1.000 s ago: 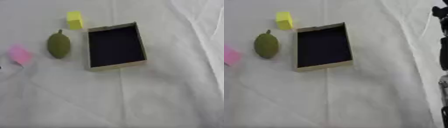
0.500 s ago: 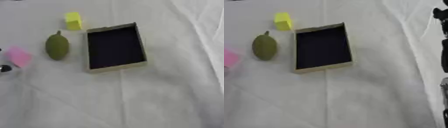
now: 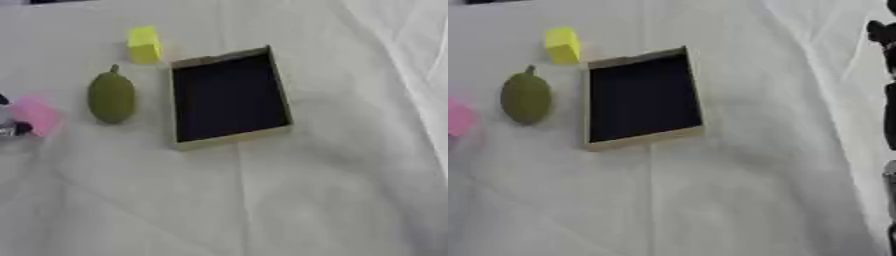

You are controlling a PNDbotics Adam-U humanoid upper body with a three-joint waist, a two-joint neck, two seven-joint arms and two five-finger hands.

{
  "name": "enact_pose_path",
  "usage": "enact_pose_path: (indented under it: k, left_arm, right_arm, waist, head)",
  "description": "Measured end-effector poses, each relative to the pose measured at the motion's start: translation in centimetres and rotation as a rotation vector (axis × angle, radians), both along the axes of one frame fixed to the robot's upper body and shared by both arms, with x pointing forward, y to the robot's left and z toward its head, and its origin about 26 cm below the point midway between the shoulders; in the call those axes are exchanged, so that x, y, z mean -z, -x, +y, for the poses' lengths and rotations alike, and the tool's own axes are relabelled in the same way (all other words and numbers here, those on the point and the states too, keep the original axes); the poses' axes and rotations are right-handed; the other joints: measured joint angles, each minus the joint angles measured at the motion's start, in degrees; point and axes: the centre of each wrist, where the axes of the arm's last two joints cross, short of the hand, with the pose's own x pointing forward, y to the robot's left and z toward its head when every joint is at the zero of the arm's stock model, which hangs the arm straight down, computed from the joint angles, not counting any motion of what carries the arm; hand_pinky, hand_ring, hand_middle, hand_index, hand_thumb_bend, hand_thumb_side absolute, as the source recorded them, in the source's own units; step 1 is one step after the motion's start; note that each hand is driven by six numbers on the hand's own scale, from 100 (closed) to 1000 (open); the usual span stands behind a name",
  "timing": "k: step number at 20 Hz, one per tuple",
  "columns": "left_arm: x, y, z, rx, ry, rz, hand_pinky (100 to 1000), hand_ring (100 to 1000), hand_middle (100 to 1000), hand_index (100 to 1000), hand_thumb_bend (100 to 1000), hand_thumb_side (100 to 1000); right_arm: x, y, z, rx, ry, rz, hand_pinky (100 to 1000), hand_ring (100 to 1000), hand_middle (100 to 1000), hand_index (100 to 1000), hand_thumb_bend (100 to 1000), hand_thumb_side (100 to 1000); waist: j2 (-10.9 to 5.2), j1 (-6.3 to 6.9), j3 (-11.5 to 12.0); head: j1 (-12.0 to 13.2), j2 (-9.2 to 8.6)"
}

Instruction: Pick up objects on the table and place them in the box.

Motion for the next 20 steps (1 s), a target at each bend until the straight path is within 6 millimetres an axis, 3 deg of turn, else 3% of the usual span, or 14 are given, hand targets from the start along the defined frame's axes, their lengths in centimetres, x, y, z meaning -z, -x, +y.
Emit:
enact_pose_path:
  k: [7, 13, 20]
  left_arm:
    - [-0.3, -0.4, -0.5, 0.014, 0.005, 0.005, 911, 794, 645, 797, 463, 541]
    - [-0.4, -0.6, -0.8, -0.003, -0.007, -0.005, 889, 736, 562, 715, 293, 384]
    - [-0.6, -0.7, -1.3, 0.002, 0.000, -0.007, 874, 709, 543, 695, 155, 199]
  right_arm:
    - [0.0, 0.0, 0.1, -0.002, -0.003, 0.006, 906, 985, 564, 835, 100, 642]
    - [0.1, 0.0, 0.1, -0.002, -0.006, 0.007, 907, 986, 564, 835, 100, 643]
    - [0.1, 0.0, 0.1, 0.000, -0.008, 0.008, 908, 985, 563, 835, 100, 642]
  waist:
    - [0.14, 0.28, -0.22]
    - [0.14, 0.29, -0.30]
    - [0.14, 0.29, -0.33]
  head:
    - [0.02, -0.21]
    - [0.20, -0.42]
    - [0.40, -0.45]
